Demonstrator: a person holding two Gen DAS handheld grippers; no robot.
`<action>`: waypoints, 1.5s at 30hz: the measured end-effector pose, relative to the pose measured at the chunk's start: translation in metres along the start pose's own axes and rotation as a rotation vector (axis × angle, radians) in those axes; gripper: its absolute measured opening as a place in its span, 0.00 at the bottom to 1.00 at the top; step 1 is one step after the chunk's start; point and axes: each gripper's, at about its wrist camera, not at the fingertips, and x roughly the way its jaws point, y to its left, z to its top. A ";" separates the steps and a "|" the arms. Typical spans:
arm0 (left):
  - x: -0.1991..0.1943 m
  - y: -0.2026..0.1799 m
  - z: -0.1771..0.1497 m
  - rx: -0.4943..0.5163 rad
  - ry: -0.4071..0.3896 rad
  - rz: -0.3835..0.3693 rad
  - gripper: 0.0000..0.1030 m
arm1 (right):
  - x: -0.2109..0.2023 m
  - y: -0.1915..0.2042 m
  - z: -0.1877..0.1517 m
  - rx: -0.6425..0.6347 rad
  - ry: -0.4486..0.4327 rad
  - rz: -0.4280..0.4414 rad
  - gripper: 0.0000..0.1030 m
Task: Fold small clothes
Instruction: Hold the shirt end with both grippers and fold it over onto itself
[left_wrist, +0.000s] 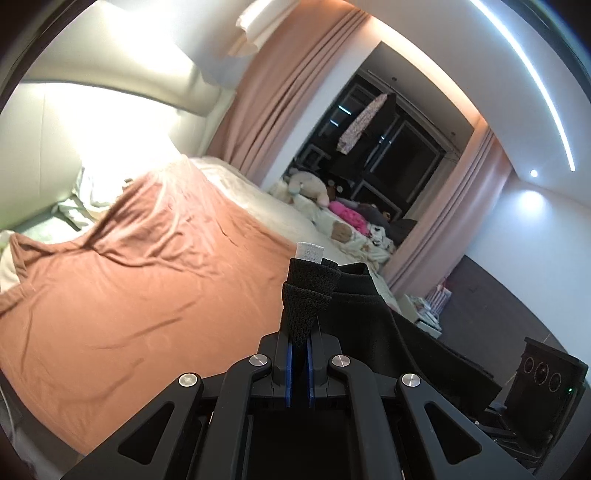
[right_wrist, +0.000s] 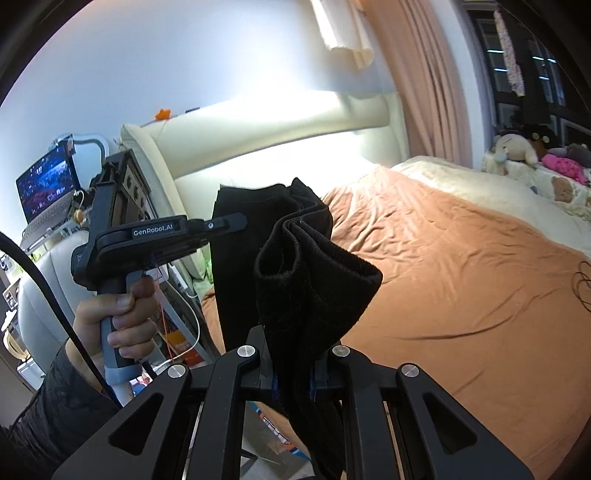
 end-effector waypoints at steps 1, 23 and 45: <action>-0.001 0.010 0.002 -0.003 -0.009 0.003 0.05 | 0.004 0.003 0.001 -0.004 0.004 -0.001 0.07; -0.068 0.151 0.062 0.051 -0.024 0.184 0.05 | 0.143 0.089 0.035 -0.091 0.048 0.100 0.07; 0.038 0.252 0.057 -0.045 0.103 0.341 0.05 | 0.306 0.082 0.037 -0.066 0.214 0.020 0.07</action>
